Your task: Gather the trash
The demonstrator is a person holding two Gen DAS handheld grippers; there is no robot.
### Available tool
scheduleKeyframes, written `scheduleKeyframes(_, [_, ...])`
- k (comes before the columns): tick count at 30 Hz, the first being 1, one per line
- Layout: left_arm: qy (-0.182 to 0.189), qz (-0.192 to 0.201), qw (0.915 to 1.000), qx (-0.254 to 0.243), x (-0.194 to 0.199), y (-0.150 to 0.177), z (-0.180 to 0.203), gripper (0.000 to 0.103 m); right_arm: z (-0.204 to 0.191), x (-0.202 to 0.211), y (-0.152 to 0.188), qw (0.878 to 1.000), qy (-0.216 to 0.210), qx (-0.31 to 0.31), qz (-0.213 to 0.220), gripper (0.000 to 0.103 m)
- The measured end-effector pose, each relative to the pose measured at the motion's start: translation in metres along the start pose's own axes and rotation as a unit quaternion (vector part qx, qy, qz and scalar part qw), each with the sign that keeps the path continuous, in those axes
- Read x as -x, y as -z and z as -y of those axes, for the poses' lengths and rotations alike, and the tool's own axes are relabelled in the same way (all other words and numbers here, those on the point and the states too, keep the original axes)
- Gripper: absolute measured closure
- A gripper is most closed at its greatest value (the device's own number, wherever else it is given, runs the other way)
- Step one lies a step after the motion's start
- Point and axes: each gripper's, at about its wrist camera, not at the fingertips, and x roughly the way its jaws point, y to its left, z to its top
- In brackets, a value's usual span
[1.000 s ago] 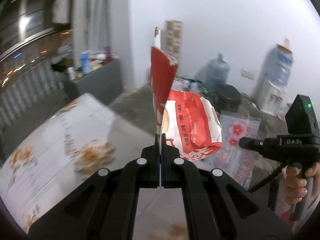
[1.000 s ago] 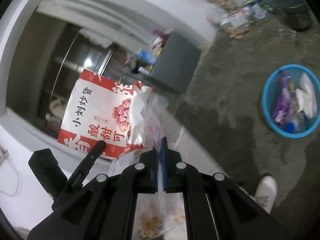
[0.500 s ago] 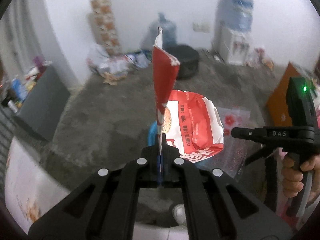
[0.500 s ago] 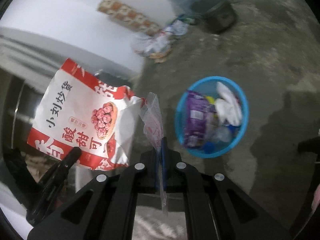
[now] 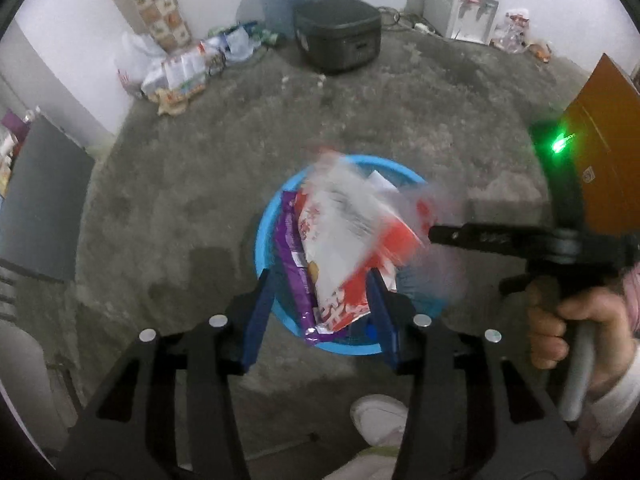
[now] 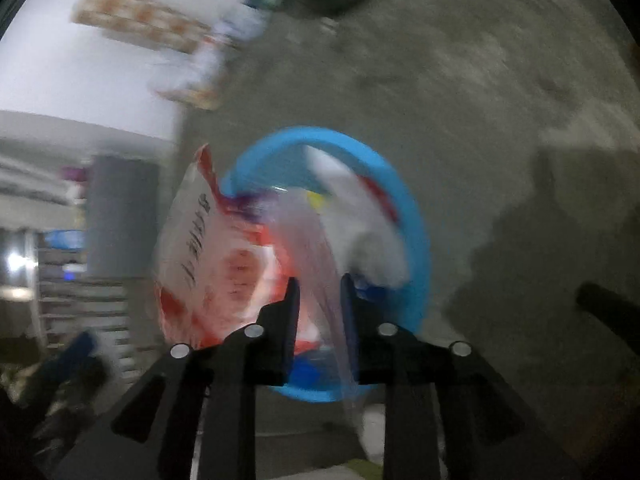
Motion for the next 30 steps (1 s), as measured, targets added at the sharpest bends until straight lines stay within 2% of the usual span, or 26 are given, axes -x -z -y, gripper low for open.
scheduleKeyframes(2, [0.013,0.008,0.9998,0.010,0.003,-0.001,-0.001,0.057,0.007,0.000,0.003,1.000,-0.008,-0.009,0.002,0.077])
scheduleKeyframes(4, [0.022,0.019,0.9995,0.014,0.008,-0.001,-0.003,0.051,0.009,0.006,0.006,1.000,-0.015,-0.005,0.014,0.056])
scheduleKeyframes(9, [0.010,0.038,0.9991,0.017,0.027,-0.002,0.002,0.042,0.009,0.020,0.008,0.999,-0.032,0.004,0.035,0.046])
scheduleKeyframes(14, [0.009,0.065,0.9973,0.033,0.062,0.008,-0.002,0.035,0.013,0.036,0.001,0.997,-0.047,-0.023,0.054,0.045])
scheduleKeyframes(17, [0.009,0.089,0.9951,0.043,0.094,0.020,-0.007,0.031,0.007,0.050,0.004,0.996,-0.054,-0.016,0.066,0.045])
scheduleKeyframes(21, [0.008,0.122,0.9906,0.062,0.134,0.039,-0.014,0.027,-0.018,0.073,0.013,0.995,-0.053,0.018,0.085,0.045])
scheduleKeyframes(25, [0.008,0.136,0.9866,0.090,0.168,0.063,-0.021,0.026,-0.045,0.102,0.026,0.991,-0.048,0.057,0.110,0.044])
scheduleKeyframes(30, [-0.009,0.174,0.9767,0.125,0.218,0.102,-0.031,0.021,-0.086,0.142,0.057,0.981,-0.039,0.131,0.140,0.038])
